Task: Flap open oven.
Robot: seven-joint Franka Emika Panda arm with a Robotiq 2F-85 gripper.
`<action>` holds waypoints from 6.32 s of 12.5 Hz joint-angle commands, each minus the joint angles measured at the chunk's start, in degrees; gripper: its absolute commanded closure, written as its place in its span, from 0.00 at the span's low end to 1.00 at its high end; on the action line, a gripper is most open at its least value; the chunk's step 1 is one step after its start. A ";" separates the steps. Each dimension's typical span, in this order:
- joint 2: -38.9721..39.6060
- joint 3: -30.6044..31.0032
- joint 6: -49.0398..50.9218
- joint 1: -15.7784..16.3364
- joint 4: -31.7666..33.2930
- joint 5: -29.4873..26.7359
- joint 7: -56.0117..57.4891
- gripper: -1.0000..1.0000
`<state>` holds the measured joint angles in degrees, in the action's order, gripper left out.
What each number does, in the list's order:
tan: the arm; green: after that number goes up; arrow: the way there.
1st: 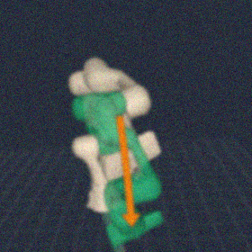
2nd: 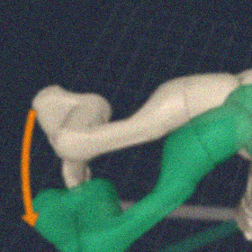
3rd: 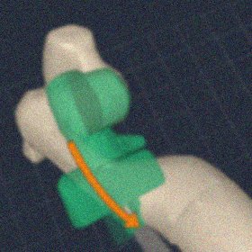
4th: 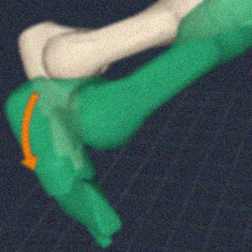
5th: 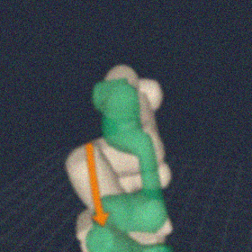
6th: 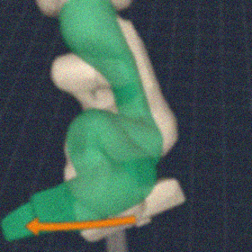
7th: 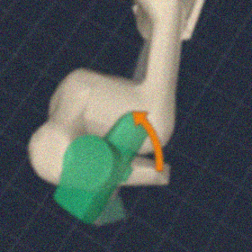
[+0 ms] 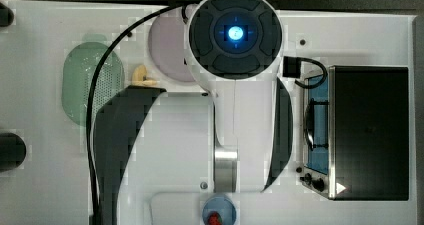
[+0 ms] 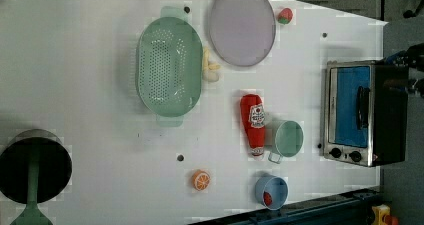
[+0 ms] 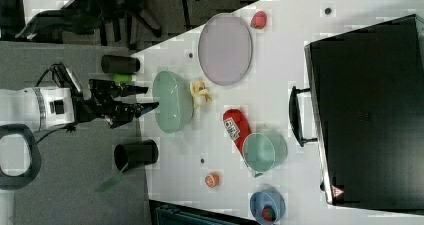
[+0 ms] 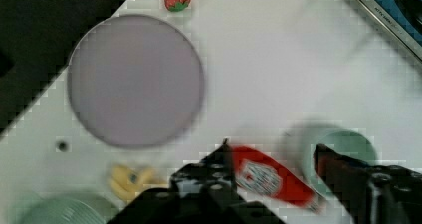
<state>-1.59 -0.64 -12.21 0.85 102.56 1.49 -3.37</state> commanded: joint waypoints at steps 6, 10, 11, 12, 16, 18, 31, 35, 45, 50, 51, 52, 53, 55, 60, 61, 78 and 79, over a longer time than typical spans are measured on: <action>-20.02 -1.97 10.90 -1.13 8.66 -0.98 3.35 0.05; -20.01 -2.00 10.91 -1.14 8.71 -0.97 3.35 0.54; -19.97 -2.04 10.90 -1.17 8.81 -0.97 3.35 0.65; -19.92 -2.10 10.92 -1.24 9.06 -0.95 3.35 0.78; -19.77 -2.99 10.79 -1.46 12.12 -0.54 9.90 0.83; -19.72 -4.09 9.39 -1.79 14.41 1.15 20.28 0.83; -12.54 -19.61 -17.62 -3.71 26.34 5.67 56.92 0.83; -5.47 -23.18 -25.43 -3.87 26.20 5.67 62.72 0.83; 7.45 -25.39 -37.61 -3.98 26.30 5.63 63.08 0.83; 10.10 -24.88 -38.62 -3.12 26.36 6.24 62.22 0.83; 10.06 -24.60 -38.62 -2.79 26.35 7.80 61.78 0.83; 10.07 -24.29 -38.47 -2.38 26.39 10.17 60.21 0.83; 10.07 -24.04 -38.26 -1.93 26.50 13.35 57.41 0.83; 10.08 -23.18 -38.06 -0.80 27.03 21.49 50.45 0.83; 10.79 -18.48 -34.49 1.05 28.01 33.68 34.21 0.83; 11.28 -17.29 -33.75 1.19 28.08 34.41 32.81 0.83; 35.12 -7.96 -27.61 9.84 22.80 59.39 -9.58 0.83; 35.94 -7.97 -28.24 9.82 22.05 59.38 -9.58 0.83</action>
<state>34.16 -8.10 -39.25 12.24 126.79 60.71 -8.62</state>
